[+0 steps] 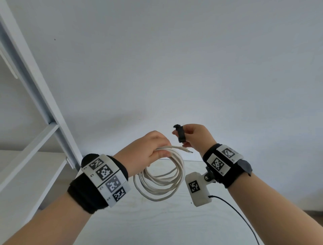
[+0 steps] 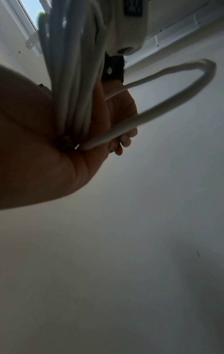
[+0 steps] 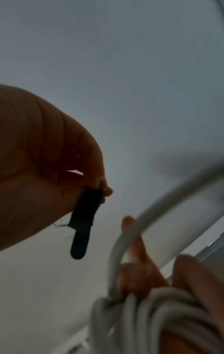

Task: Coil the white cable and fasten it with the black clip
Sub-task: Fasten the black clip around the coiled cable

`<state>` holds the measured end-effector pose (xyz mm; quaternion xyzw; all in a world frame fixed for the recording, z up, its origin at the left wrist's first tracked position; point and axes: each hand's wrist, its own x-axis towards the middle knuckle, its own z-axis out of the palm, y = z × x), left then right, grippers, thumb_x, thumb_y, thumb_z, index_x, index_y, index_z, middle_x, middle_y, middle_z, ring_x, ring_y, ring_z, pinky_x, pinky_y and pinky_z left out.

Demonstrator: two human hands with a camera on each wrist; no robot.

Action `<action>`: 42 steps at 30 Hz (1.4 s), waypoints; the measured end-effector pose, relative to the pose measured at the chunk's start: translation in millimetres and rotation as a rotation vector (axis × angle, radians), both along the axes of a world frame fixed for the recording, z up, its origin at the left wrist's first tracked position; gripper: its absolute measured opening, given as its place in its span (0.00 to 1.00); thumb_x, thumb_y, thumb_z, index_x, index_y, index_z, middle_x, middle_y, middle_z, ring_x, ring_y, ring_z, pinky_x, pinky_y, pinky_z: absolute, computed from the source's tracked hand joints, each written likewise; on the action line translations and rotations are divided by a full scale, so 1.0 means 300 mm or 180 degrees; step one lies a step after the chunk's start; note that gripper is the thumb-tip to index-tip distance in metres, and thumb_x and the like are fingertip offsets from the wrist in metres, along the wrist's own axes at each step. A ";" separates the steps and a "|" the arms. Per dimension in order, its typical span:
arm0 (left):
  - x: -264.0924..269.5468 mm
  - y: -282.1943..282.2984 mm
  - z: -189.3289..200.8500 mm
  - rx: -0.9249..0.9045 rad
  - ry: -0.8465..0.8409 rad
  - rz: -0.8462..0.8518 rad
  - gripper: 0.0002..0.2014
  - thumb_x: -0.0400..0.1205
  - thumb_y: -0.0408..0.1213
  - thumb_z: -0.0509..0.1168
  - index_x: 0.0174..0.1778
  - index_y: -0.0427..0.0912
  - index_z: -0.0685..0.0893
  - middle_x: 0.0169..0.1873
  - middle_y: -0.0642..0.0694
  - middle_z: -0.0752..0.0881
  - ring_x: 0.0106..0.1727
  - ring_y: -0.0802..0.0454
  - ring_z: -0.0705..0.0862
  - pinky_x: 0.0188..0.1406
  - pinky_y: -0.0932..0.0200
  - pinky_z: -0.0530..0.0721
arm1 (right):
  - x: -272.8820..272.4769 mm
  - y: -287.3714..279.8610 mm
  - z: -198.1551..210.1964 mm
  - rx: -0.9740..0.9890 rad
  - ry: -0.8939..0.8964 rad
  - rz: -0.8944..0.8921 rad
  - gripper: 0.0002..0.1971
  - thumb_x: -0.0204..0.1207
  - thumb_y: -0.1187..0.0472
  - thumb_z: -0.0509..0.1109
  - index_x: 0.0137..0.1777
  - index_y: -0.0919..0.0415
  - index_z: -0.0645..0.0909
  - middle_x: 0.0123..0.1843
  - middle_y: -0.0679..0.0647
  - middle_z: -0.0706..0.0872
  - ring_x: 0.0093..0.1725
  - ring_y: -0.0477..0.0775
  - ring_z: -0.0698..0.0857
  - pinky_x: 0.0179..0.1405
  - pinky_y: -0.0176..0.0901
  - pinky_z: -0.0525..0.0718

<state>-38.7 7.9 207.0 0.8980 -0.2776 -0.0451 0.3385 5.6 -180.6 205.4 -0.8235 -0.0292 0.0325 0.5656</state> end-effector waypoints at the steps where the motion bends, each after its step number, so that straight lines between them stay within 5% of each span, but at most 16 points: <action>1: 0.000 -0.001 -0.003 0.0045 -0.0014 0.0036 0.16 0.82 0.50 0.58 0.61 0.50 0.81 0.62 0.59 0.72 0.45 0.62 0.79 0.30 0.74 0.76 | -0.003 0.004 0.003 0.0228 0.0068 0.0025 0.04 0.73 0.67 0.71 0.40 0.61 0.86 0.30 0.51 0.84 0.30 0.47 0.80 0.28 0.31 0.81; 6: -0.003 0.000 0.000 -0.0042 0.0081 0.0118 0.13 0.83 0.49 0.58 0.59 0.52 0.81 0.68 0.62 0.67 0.35 0.67 0.80 0.30 0.71 0.78 | -0.007 0.023 0.002 0.0009 -0.0412 0.0056 0.07 0.66 0.67 0.77 0.33 0.56 0.82 0.33 0.54 0.88 0.30 0.50 0.82 0.34 0.44 0.82; 9: -0.005 -0.001 0.010 -0.0174 0.0152 0.0144 0.12 0.83 0.47 0.58 0.59 0.51 0.81 0.67 0.61 0.69 0.28 0.65 0.80 0.31 0.71 0.78 | -0.009 0.037 -0.003 -0.0428 -0.0717 0.0194 0.10 0.66 0.65 0.76 0.31 0.51 0.81 0.32 0.46 0.86 0.24 0.39 0.77 0.27 0.33 0.77; 13: -0.002 -0.003 0.012 -0.0174 0.0212 0.0144 0.13 0.83 0.47 0.59 0.62 0.52 0.81 0.66 0.62 0.68 0.38 0.55 0.82 0.30 0.71 0.77 | -0.020 0.051 0.000 -0.0496 -0.0650 0.0458 0.03 0.68 0.67 0.73 0.34 0.61 0.84 0.19 0.41 0.80 0.17 0.38 0.73 0.18 0.30 0.72; 19: -0.002 -0.003 0.010 -0.0150 0.0111 0.0025 0.12 0.82 0.48 0.59 0.59 0.54 0.82 0.69 0.66 0.66 0.43 0.61 0.82 0.32 0.73 0.77 | -0.008 0.050 -0.002 -0.0733 -0.0499 0.0490 0.11 0.70 0.65 0.71 0.30 0.71 0.78 0.23 0.52 0.72 0.25 0.50 0.69 0.26 0.39 0.71; 23: 0.003 -0.013 0.011 -0.0116 -0.0221 -0.0135 0.11 0.83 0.47 0.60 0.55 0.51 0.84 0.70 0.70 0.67 0.61 0.67 0.76 0.52 0.76 0.72 | -0.016 0.046 0.010 -0.0799 -0.0287 0.0614 0.10 0.74 0.61 0.68 0.36 0.68 0.85 0.28 0.54 0.82 0.26 0.47 0.76 0.32 0.38 0.76; 26: -0.001 -0.022 0.009 -0.0082 -0.0311 -0.0229 0.11 0.82 0.48 0.60 0.54 0.51 0.85 0.68 0.72 0.67 0.62 0.66 0.76 0.60 0.68 0.74 | -0.030 0.042 0.021 -0.0681 -0.0087 0.0748 0.12 0.77 0.60 0.64 0.38 0.64 0.87 0.28 0.56 0.81 0.27 0.49 0.75 0.32 0.36 0.74; 29: 0.000 -0.026 0.004 -0.0040 -0.0362 -0.0276 0.12 0.82 0.50 0.60 0.54 0.52 0.85 0.70 0.65 0.70 0.60 0.61 0.78 0.59 0.61 0.76 | -0.031 0.036 0.023 -0.0726 0.0028 0.0841 0.14 0.78 0.59 0.64 0.32 0.52 0.84 0.27 0.54 0.80 0.28 0.49 0.73 0.29 0.35 0.72; 33: 0.005 -0.028 0.000 -0.0202 -0.0400 -0.0141 0.16 0.80 0.54 0.59 0.55 0.51 0.85 0.61 0.65 0.75 0.59 0.71 0.75 0.57 0.73 0.71 | -0.015 0.024 0.000 -0.0756 0.0011 0.1129 0.09 0.76 0.70 0.64 0.38 0.68 0.83 0.28 0.58 0.79 0.27 0.51 0.72 0.27 0.37 0.72; 36: 0.009 -0.030 0.002 -0.0439 -0.0466 -0.0112 0.24 0.76 0.59 0.55 0.51 0.46 0.87 0.52 0.67 0.77 0.55 0.73 0.75 0.53 0.80 0.70 | -0.008 0.013 -0.014 -0.0566 -0.0019 0.1260 0.03 0.73 0.72 0.69 0.39 0.66 0.81 0.27 0.53 0.79 0.24 0.45 0.75 0.23 0.30 0.73; 39: 0.014 -0.032 0.000 -0.0593 -0.0425 -0.0053 0.19 0.78 0.56 0.59 0.51 0.46 0.86 0.50 0.61 0.81 0.53 0.66 0.79 0.51 0.75 0.73 | 0.004 0.003 -0.029 -0.0496 -0.0216 0.1177 0.06 0.72 0.73 0.69 0.39 0.61 0.81 0.29 0.49 0.81 0.29 0.47 0.77 0.27 0.27 0.74; 42: 0.012 -0.035 0.003 -0.0736 -0.0300 0.0043 0.12 0.81 0.46 0.62 0.53 0.44 0.86 0.49 0.55 0.83 0.49 0.60 0.81 0.39 0.76 0.75 | 0.015 -0.002 -0.049 -0.0627 -0.0377 0.1047 0.14 0.68 0.74 0.72 0.33 0.53 0.79 0.23 0.35 0.83 0.26 0.34 0.80 0.29 0.23 0.76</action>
